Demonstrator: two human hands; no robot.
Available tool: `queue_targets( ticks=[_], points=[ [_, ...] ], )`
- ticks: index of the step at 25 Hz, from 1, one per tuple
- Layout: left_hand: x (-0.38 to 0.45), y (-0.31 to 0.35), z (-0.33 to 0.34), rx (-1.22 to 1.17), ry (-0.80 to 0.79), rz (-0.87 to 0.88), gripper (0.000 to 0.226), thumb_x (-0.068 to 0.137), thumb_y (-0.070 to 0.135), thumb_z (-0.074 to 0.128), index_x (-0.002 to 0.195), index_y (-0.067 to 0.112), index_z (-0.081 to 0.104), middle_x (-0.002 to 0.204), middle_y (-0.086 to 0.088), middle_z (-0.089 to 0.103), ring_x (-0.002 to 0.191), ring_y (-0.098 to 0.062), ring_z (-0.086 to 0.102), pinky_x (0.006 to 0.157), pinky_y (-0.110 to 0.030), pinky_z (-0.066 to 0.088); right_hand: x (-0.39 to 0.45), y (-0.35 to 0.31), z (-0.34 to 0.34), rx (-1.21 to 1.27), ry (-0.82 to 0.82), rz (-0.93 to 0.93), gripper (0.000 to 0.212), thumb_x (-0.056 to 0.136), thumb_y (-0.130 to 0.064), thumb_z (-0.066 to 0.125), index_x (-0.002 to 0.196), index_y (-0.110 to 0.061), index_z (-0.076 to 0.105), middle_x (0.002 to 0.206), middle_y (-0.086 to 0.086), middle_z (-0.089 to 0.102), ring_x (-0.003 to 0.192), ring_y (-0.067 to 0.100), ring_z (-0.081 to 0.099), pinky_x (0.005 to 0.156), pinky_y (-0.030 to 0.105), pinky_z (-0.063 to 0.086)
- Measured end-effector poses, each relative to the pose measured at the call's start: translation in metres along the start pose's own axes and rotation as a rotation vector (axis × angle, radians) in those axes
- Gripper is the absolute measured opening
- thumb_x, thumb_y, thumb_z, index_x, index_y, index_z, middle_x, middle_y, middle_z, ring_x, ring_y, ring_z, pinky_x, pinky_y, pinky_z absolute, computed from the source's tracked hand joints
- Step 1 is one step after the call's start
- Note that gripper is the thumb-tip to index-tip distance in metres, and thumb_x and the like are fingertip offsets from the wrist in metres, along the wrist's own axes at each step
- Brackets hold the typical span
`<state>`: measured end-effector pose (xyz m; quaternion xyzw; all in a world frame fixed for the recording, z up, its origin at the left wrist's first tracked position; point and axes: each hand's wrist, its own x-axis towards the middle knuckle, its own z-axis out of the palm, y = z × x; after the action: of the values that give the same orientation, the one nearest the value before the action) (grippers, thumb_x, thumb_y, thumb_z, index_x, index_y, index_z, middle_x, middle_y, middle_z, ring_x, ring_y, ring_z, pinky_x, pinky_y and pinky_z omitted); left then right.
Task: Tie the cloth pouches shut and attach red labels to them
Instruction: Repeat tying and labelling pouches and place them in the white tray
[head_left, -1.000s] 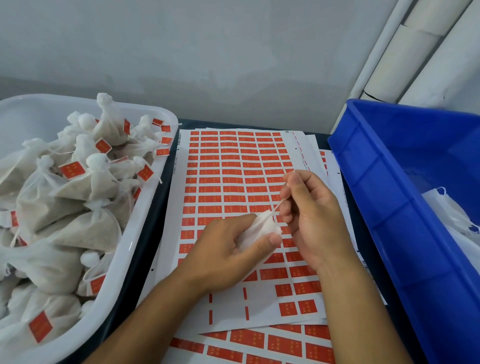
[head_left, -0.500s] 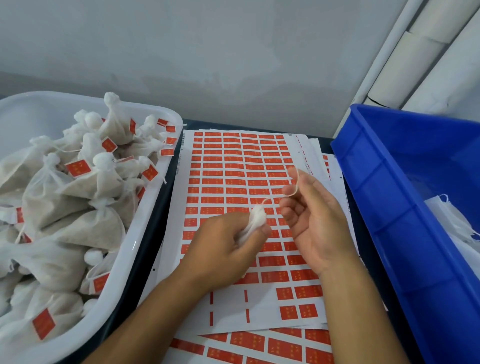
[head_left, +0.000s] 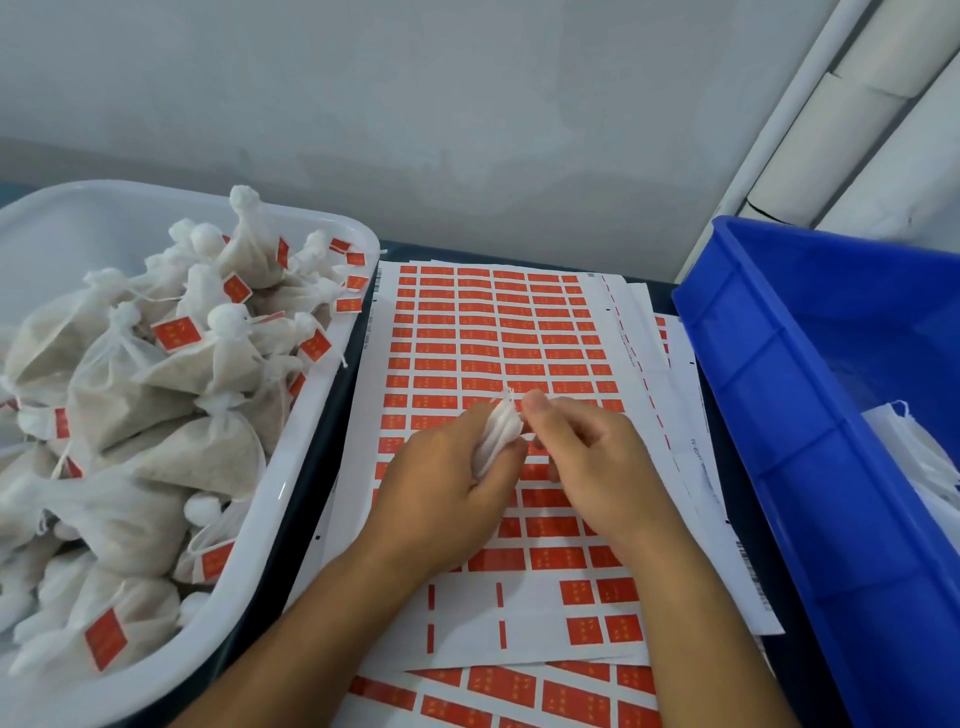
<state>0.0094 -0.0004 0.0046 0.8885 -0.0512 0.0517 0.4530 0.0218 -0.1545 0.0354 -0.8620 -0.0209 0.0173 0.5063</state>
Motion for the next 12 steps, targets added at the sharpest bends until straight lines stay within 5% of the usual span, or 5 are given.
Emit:
queue_targets(
  ticks=[7, 12],
  points=[
    [-0.0026, -0.003, 0.0044, 0.101, -0.06, 0.074, 0.02, 0.093, 0.062, 0.051, 0.08, 0.047, 0.054, 0.071, 0.027, 0.059, 0.084, 0.015, 0.058, 0.055, -0.009, 0.042, -0.001, -0.0025, -0.0004, 0.224, 0.033, -0.063, 0.016, 0.094, -0.048, 0.062, 0.097, -0.041, 0.076, 0.1, -0.025, 0.073, 0.101, -0.003, 0.068, 0.075, 0.01, 0.055],
    [-0.0016, -0.0013, 0.0059, 0.133, -0.086, 0.051, 0.02, 0.092, 0.066, 0.051, 0.078, 0.052, 0.049, 0.073, 0.033, 0.055, 0.065, -0.001, 0.063, 0.057, -0.008, 0.04, 0.0001, -0.0031, -0.0043, 0.442, 0.03, 0.054, 0.022, 0.1, -0.046, 0.054, 0.094, -0.035, 0.073, 0.085, -0.007, 0.072, 0.08, 0.011, 0.071, 0.075, 0.022, 0.059]
  ],
)
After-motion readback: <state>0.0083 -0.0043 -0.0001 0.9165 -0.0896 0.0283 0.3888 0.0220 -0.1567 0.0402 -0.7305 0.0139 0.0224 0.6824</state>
